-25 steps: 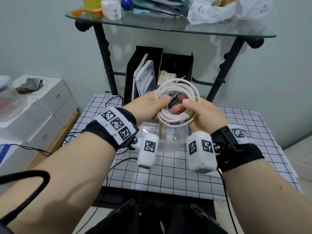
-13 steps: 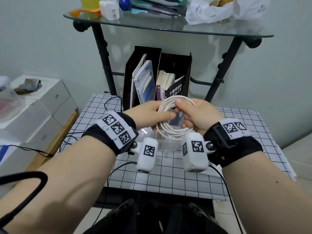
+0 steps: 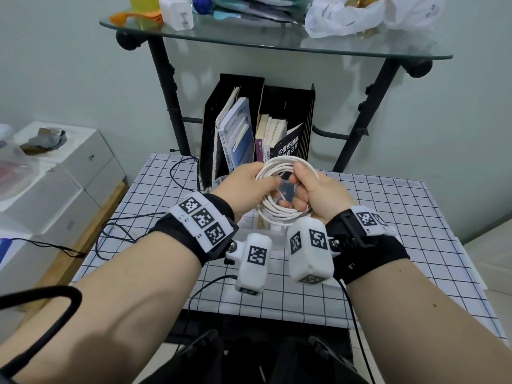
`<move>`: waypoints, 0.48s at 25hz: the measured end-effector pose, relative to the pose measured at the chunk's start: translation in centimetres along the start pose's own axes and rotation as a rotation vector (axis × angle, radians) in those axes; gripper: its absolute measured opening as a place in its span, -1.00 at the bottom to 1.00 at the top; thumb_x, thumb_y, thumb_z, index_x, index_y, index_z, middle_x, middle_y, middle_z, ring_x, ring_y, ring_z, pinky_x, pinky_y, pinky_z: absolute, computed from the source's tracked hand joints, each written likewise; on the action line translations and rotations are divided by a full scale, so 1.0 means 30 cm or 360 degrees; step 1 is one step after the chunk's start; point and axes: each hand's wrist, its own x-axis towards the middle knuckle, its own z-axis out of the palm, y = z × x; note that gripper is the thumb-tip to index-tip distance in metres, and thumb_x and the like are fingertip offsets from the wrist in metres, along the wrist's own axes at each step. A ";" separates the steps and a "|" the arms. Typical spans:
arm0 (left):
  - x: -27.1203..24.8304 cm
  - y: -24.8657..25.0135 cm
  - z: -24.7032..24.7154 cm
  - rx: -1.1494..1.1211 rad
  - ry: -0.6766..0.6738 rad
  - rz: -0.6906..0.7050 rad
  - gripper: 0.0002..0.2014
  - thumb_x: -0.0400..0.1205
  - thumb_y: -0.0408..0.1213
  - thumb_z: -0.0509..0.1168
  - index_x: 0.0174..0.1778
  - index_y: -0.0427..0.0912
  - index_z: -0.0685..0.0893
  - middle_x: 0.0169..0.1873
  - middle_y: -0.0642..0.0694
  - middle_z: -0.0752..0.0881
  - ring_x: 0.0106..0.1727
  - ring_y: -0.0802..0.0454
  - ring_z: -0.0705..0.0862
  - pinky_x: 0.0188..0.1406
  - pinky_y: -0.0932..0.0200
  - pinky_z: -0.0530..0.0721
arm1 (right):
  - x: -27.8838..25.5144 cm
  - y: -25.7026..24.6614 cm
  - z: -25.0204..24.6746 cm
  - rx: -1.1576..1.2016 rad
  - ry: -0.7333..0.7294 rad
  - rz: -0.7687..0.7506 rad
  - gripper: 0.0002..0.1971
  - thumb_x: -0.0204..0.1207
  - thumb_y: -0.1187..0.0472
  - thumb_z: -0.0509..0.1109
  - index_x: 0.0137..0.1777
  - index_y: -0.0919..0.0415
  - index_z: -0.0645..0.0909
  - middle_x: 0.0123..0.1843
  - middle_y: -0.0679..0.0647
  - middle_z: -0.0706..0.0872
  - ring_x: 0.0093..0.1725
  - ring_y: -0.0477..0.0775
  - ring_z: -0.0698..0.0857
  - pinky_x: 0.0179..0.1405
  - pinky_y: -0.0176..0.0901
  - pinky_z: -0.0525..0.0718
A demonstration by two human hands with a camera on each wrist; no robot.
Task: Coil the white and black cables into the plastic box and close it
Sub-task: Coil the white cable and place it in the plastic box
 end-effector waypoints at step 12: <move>0.006 0.008 -0.041 0.0073 -0.0019 0.0041 -0.77 0.47 -0.15 0.31 -0.04 -0.18 0.67 -0.26 -0.29 0.75 -0.25 -0.16 0.69 0.01 -0.26 0.68 | 0.034 0.015 -0.026 -0.0845 -0.0062 0.0032 -0.40 0.33 -0.45 0.27 -0.38 0.08 0.83 -0.24 0.16 0.85 -0.19 0.18 0.82 0.05 0.09 0.74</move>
